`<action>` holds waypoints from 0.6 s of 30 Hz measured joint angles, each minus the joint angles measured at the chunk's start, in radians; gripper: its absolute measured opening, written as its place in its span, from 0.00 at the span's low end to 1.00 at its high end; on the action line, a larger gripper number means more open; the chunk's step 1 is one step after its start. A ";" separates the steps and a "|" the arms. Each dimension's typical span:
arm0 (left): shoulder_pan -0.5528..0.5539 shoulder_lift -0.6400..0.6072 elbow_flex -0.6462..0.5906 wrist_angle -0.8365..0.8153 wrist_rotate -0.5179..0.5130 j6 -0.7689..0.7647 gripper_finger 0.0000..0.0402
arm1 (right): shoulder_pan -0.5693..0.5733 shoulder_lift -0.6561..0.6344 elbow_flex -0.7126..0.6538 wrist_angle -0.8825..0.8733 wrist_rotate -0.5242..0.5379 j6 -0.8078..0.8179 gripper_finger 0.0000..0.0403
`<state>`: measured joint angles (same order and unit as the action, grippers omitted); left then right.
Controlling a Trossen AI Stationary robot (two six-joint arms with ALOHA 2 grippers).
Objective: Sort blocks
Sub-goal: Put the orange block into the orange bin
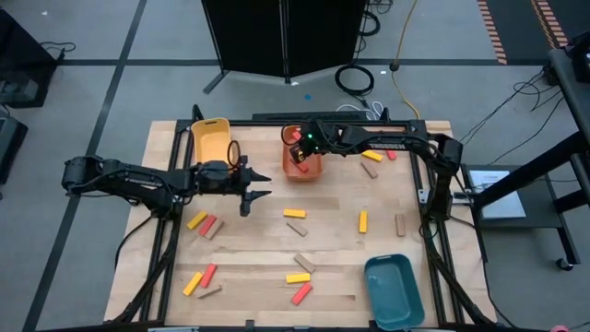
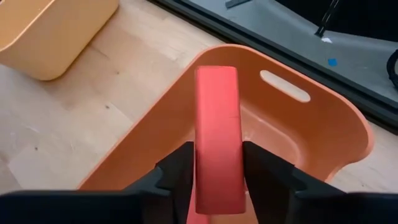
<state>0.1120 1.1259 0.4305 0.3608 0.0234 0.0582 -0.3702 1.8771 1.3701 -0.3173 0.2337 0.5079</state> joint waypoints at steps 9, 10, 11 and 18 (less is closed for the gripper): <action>0.000 0.000 0.000 -0.014 -0.002 -0.001 0.46 | 0.001 0.000 0.000 -0.001 0.000 -0.007 0.34; 0.000 0.000 0.000 -0.014 -0.002 -0.001 0.46 | 0.001 0.000 0.000 0.002 0.000 -0.006 0.34; 0.000 0.000 0.000 -0.014 -0.002 -0.002 0.46 | 0.001 0.000 0.000 0.004 0.000 -0.001 0.34; -0.001 -0.028 0.001 -0.171 0.015 -0.128 0.46 | 0.009 -0.002 0.000 0.004 -0.135 0.002 0.34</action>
<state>0.1108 1.0978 0.4313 0.1900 0.0387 -0.0696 -0.3611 1.8753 1.3701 -0.3130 0.0989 0.5103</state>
